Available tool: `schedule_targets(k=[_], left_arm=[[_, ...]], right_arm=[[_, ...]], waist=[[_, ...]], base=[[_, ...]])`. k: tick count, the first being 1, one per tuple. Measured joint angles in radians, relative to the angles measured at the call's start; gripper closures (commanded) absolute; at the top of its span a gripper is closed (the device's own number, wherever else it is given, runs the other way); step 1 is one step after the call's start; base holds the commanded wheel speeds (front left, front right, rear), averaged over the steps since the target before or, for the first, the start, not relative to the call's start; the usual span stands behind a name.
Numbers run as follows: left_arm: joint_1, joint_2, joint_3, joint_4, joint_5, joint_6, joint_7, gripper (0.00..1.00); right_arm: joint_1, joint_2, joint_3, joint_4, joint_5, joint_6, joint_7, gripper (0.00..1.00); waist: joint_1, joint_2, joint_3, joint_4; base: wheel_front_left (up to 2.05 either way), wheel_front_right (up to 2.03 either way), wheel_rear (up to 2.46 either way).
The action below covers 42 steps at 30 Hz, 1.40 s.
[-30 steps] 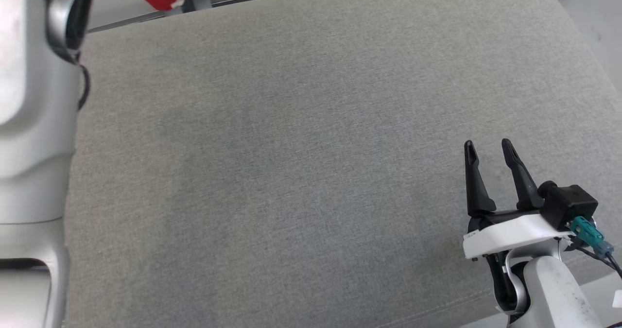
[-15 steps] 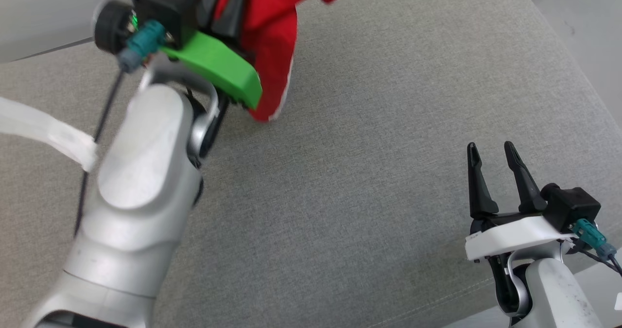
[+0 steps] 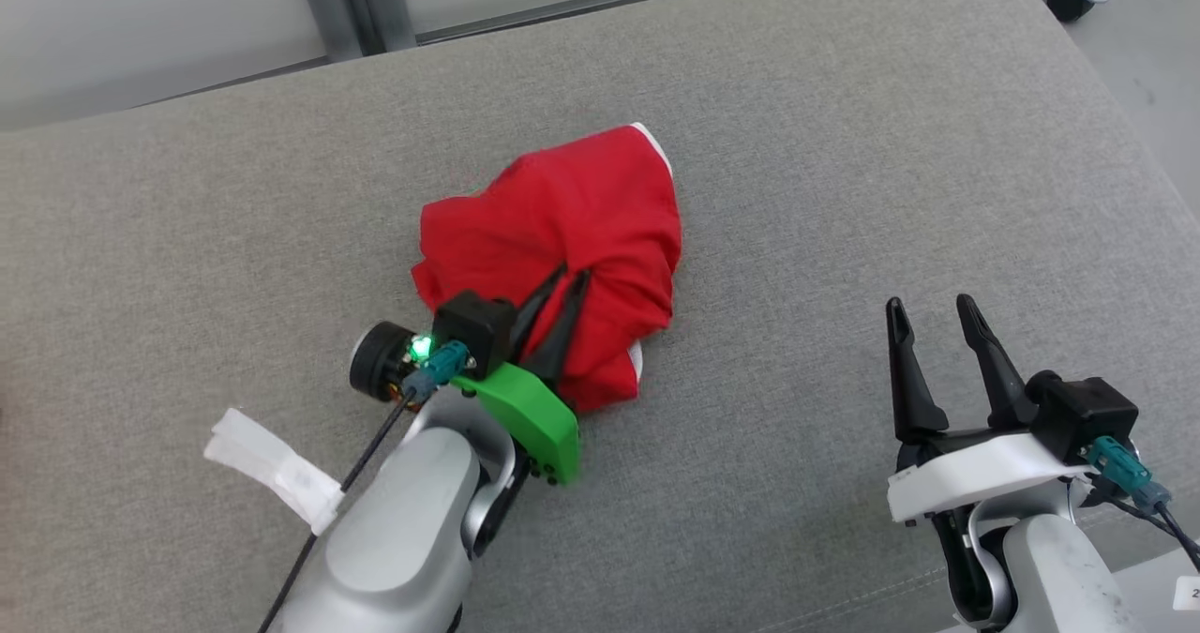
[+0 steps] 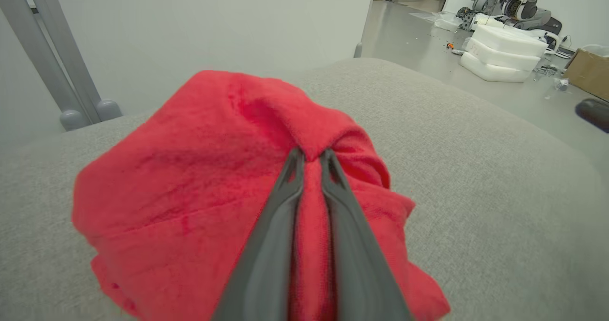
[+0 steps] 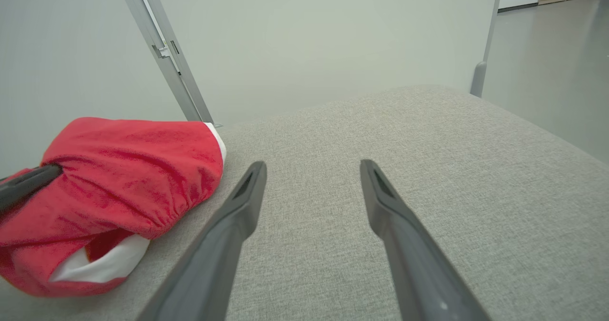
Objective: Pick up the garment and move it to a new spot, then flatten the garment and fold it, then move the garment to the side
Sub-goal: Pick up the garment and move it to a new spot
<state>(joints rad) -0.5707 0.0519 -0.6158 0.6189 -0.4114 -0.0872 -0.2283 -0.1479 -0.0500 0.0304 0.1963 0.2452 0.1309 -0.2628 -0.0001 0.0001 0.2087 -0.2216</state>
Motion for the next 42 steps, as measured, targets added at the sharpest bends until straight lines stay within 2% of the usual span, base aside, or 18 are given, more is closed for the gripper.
schedule_targets(k=[1, 5, 9, 15, 24, 34, 42], left_arm=[[0.011, -0.002, -0.011, 0.005, -0.011, -0.001, -0.005, 0.0], [0.015, -0.002, -0.033, 0.008, -0.011, 0.014, -0.022, 0.0], [0.011, -0.003, -0.007, -0.021, -0.016, 0.042, -0.032, 0.0], [0.042, 0.034, 0.104, -0.13, 0.031, 0.077, -0.034, 0.0], [0.164, 0.094, 0.266, -0.241, 0.089, 0.101, -0.034, 0.0], [0.35, 0.135, 0.447, -0.355, 0.136, 0.096, -0.034, 0.0], [0.494, 0.118, 0.562, -0.403, 0.166, 0.078, -0.034, 0.0]], right_arm=[[0.001, 0.0, 0.0, 0.002, 0.0, 0.0, 0.0, 0.0], [0.004, 0.0, -0.001, 0.004, -0.006, 0.0, 0.0, 0.0], [0.026, 0.0, -0.014, 0.006, -0.018, 0.0, 0.0, 0.0], [0.046, 0.0, -0.019, 0.008, -0.031, 0.0, 0.0, 0.0], [0.072, 0.001, -0.03, 0.003, -0.046, 0.0, 0.0, 0.0], [0.092, 0.001, -0.036, 0.002, -0.048, 0.0, 0.0, 0.0], [0.117, 0.001, -0.029, -0.003, -0.048, 0.0, 0.0, 0.0]], waist=[[0.0, 0.0, -0.004, 0.004], [0.0, 0.0, -0.021, 0.016], [0.0, 0.0, -0.045, 0.035], [0.0, 0.0, -0.084, 0.077], [0.0, 0.0, -0.13, 0.152], [0.0, 0.0, -0.176, 0.211], [0.0, 0.0, -0.193, 0.238]], base=[[0.0, 0.0, 0.0], [0.0, 0.0, 0.0], [0.0, 0.0, 0.0], [0.0, 0.0, 0.0], [0.0, 0.0, 0.0], [0.0, 0.0, 0.0], [0.0, 0.0, 0.0]])
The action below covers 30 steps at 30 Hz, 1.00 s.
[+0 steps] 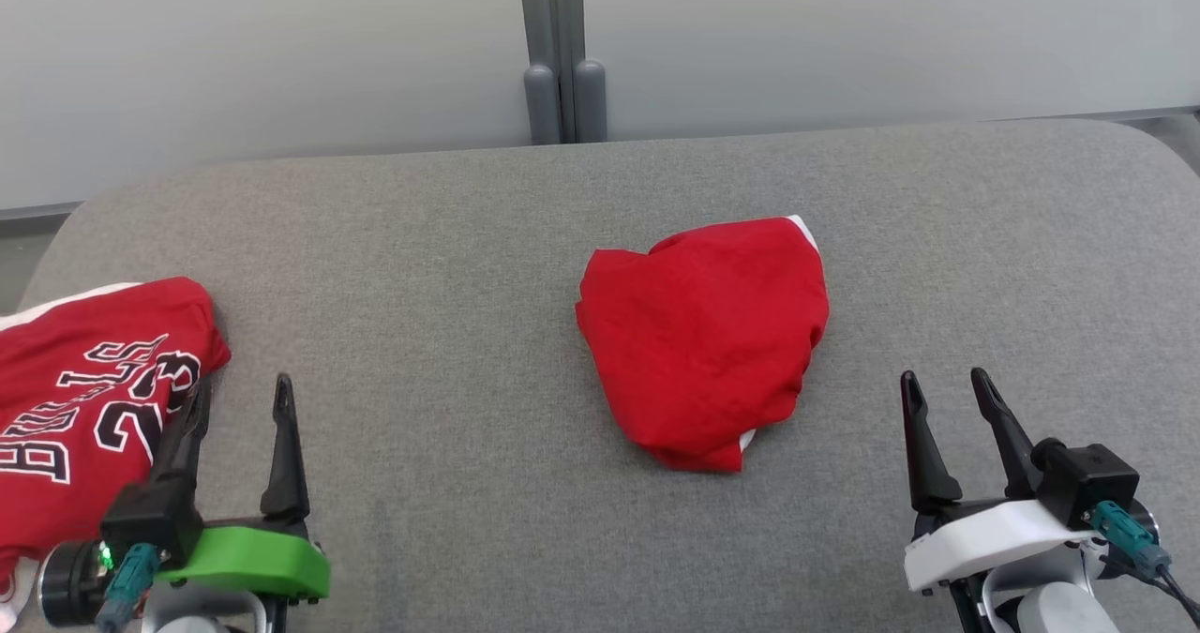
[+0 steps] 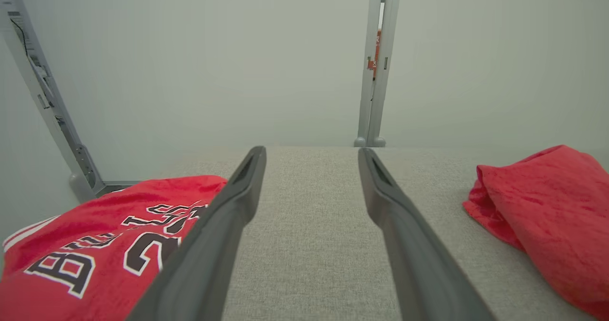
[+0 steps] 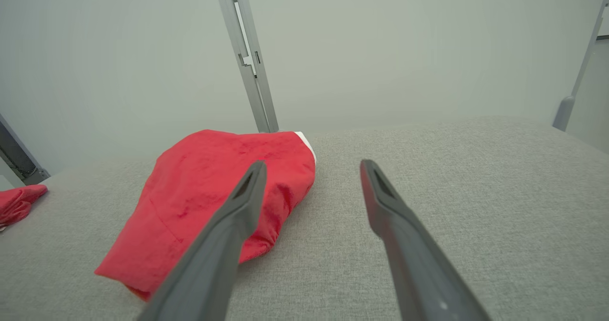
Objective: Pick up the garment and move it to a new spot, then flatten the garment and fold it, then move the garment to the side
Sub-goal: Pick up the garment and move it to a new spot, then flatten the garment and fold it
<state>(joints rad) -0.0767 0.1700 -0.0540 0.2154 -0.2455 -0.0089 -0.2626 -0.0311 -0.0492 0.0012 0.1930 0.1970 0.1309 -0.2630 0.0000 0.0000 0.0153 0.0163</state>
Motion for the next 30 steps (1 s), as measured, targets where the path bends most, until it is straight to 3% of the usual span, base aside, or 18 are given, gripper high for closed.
schedule_targets(k=[7, 16, 30], left_arm=[[0.082, -0.04, 0.082, -0.023, 0.011, -0.028, 0.0, 0.0], [0.106, -0.063, 0.096, -0.035, 0.047, -0.088, 0.0, 0.0], [0.105, -0.09, 0.118, -0.014, 0.079, -0.111, 0.0, 0.0]], right_arm=[[0.012, 0.0, 0.006, -0.004, -0.007, 0.0, 0.0, 0.0], [0.023, 0.0, 0.006, 0.001, -0.015, 0.0, 0.0, 0.0], [0.026, 0.0, 0.02, 0.012, -0.014, 0.0, 0.0, 0.0]], waist=[[0.0, 0.0, -0.01, 0.003], [0.0, 0.0, -0.023, 0.014], [0.0, 0.0, -0.023, 0.011]], base=[[0.0, 0.0, 0.0], [0.0, 0.0, 0.0], [0.0, 0.0, 0.0]])
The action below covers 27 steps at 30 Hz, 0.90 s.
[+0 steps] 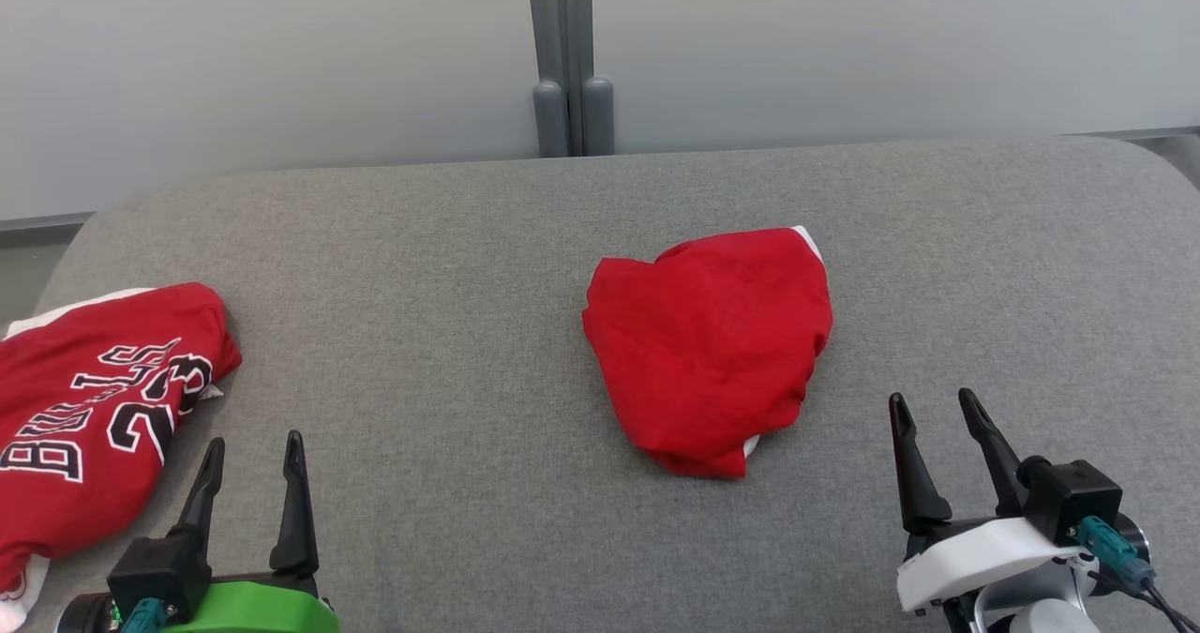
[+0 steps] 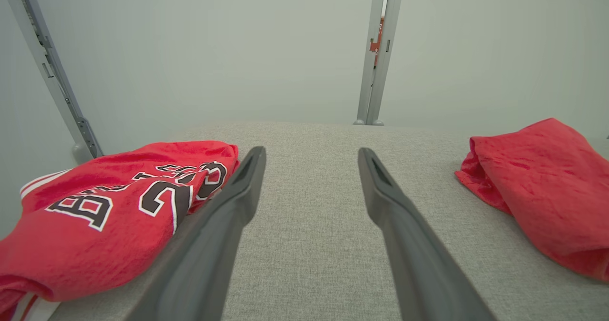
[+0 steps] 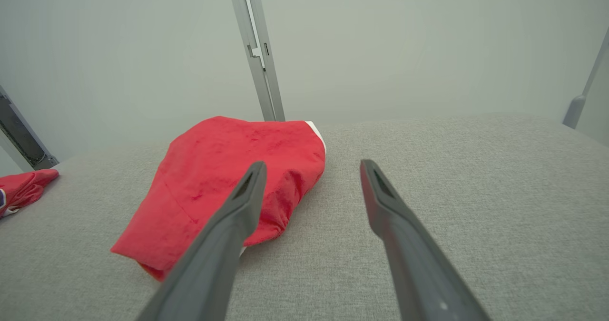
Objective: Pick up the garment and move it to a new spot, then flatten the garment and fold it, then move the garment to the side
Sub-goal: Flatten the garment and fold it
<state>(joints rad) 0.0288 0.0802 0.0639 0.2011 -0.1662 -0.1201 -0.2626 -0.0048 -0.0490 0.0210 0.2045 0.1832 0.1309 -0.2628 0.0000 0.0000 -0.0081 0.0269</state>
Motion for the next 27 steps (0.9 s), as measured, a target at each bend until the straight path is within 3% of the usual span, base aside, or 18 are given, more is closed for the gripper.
schedule_targets(k=[15, 27], left_arm=[[-0.002, -0.011, 0.004, 0.01, 0.019, -0.004, 0.0, 0.0], [-0.018, -0.021, -0.019, 0.025, 0.026, -0.007, 0.0, 0.0]], right_arm=[[-0.009, 0.0, -0.01, 0.02, 0.006, 0.0, 0.0, 0.0], [-0.176, -0.05, 0.042, 0.122, -0.016, 0.0, 0.0, 0.0]], waist=[[0.0, 0.0, -0.001, 0.008], [0.0, 0.0, 0.015, 0.047]], base=[[0.0, 0.0, 0.0], [0.0, 0.0, 0.0]])
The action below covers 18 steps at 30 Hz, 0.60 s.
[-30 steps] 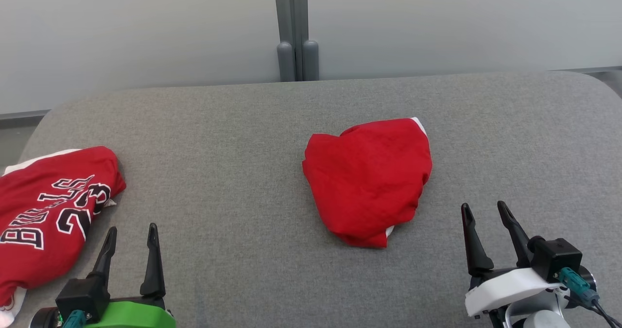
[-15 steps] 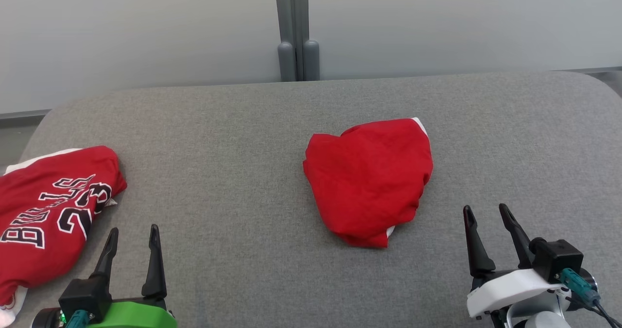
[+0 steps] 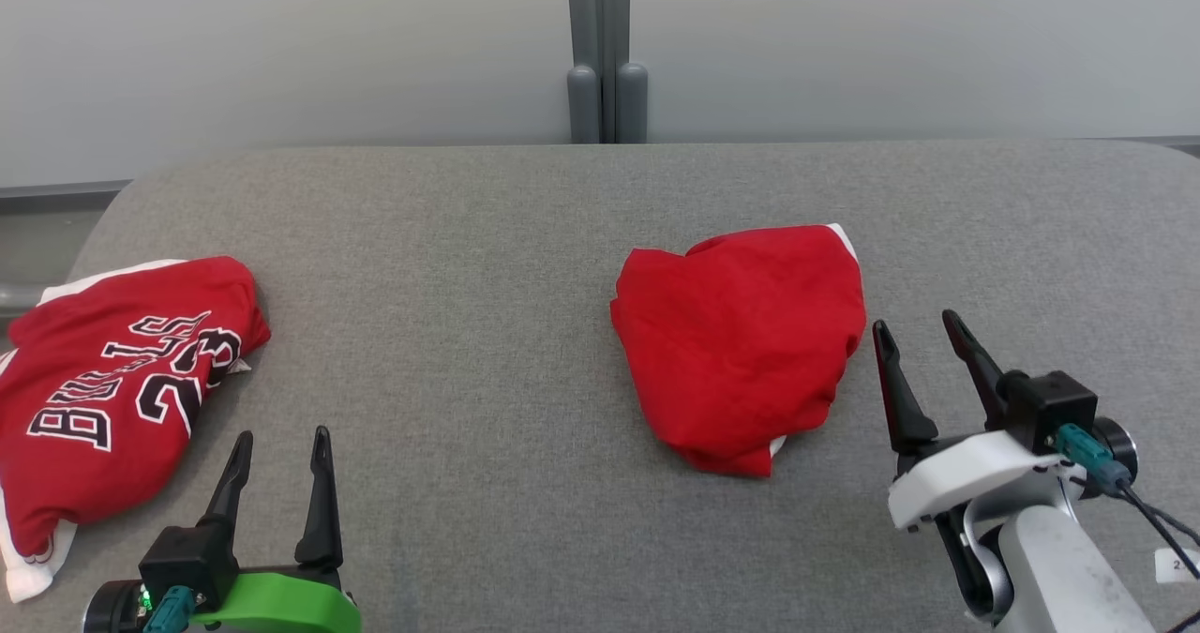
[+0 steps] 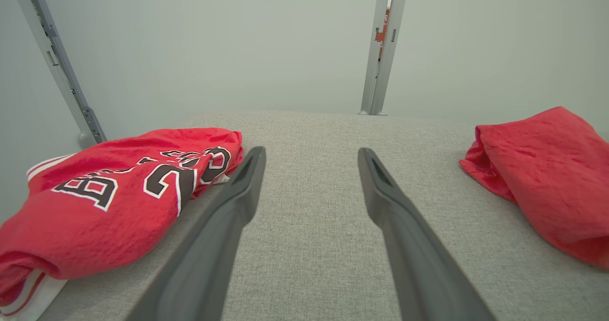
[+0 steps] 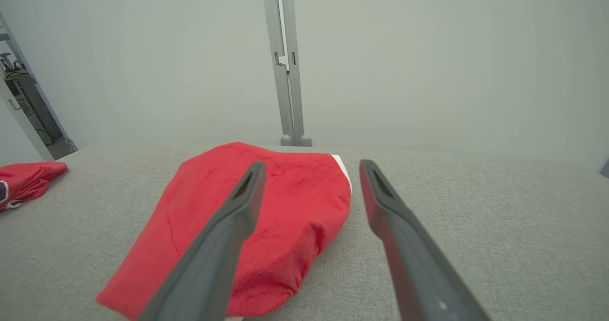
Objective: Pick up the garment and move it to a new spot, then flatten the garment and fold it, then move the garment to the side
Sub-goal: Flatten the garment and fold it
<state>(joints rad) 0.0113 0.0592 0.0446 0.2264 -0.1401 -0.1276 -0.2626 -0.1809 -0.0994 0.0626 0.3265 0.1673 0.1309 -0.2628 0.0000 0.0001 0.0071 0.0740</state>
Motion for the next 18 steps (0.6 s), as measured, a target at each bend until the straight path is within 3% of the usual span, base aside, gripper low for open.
schedule_targets(k=[18], left_arm=[[-0.08, -0.008, -0.055, 0.015, -0.007, -0.001, 0.0, 0.0]], right_arm=[[-0.264, -0.063, -0.014, 0.381, 0.04, 0.0, 0.0, 0.0]], waist=[[0.0, 0.0, 0.115, 0.066]], base=[[0.0, 0.0, 0.0]])
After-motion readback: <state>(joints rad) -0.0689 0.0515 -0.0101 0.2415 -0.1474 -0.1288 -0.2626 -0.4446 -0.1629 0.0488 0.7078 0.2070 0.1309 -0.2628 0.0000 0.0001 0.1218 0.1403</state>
